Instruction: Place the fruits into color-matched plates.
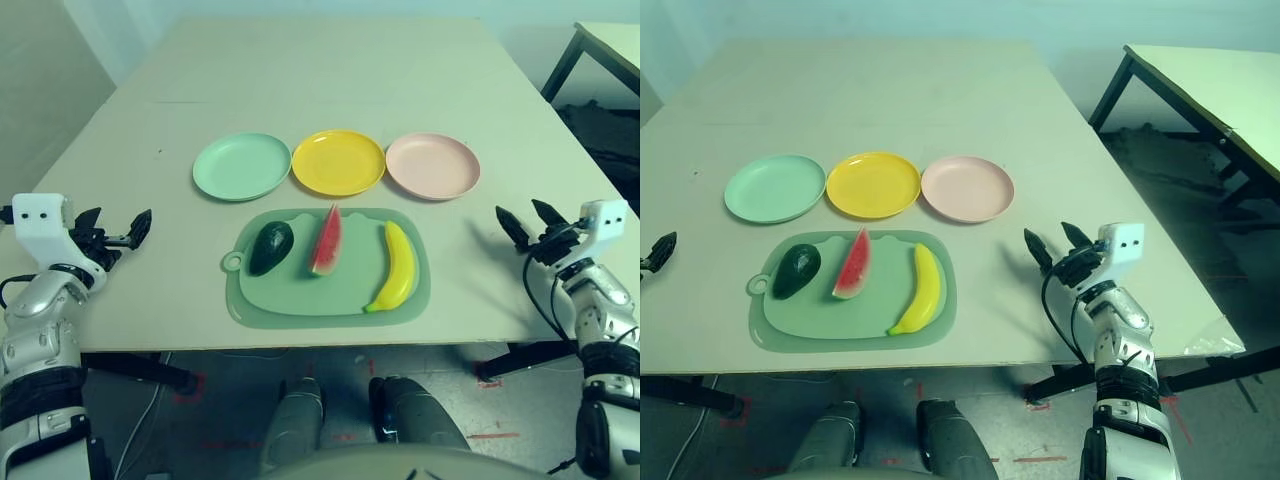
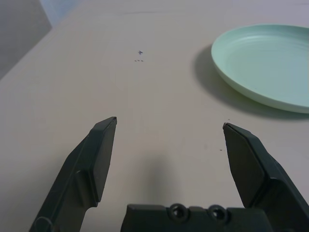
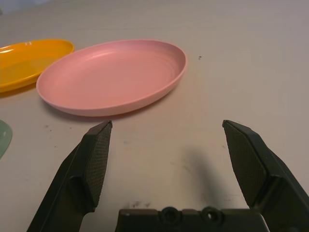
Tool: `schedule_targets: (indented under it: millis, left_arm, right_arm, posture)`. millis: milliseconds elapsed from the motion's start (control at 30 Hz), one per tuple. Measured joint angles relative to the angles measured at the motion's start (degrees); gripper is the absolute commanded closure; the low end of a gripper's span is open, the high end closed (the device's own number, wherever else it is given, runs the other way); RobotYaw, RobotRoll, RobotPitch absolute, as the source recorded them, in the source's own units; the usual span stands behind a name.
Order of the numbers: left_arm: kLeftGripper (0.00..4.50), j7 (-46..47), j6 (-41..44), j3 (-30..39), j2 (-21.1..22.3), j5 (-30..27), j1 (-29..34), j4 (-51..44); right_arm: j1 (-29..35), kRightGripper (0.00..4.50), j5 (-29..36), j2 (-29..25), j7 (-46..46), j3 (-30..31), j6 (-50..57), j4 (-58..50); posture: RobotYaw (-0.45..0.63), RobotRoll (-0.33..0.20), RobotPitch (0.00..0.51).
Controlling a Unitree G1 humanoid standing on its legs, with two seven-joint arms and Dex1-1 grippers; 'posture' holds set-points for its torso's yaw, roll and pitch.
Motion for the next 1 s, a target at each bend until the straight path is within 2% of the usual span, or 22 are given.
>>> schedule_targets:
  millis: [500, 633, 800, 1000]
  left_arm:
    - [0.03, -0.4, 1.5, -0.2, 1.6, 0.0, -2.4, -0.5]
    - [0.03, -4.0, 0.7, -1.1, 1.6, -0.2, -3.6, 0.6]
    - [0.03, -19.7, -2.3, -5.0, 4.0, -2.3, -6.6, 2.7]
    - [0.03, -44.1, -3.1, -10.3, 11.8, -6.4, -12.3, 2.3]
  right_arm:
    - [-0.3, 0.0, 0.1, 0.3, -0.1, -0.1, -1.4, 2.1]
    - [0.0, 0.0, 0.2, -1.4, 0.0, -0.7, -1.6, 2.1]
    - [0.4, 0.0, 0.1, -3.3, 1.4, -1.2, -1.6, 0.9]
    - [0.1, 0.0, -4.5, -7.9, 4.5, 3.5, -2.3, -3.1]
  posture:
    - [0.01, 0.0, 0.133]
    - [0.02, 0.0, 0.144]
    - [0.01, 0.0, 0.145]
    - [-0.04, 0.0, 0.132]
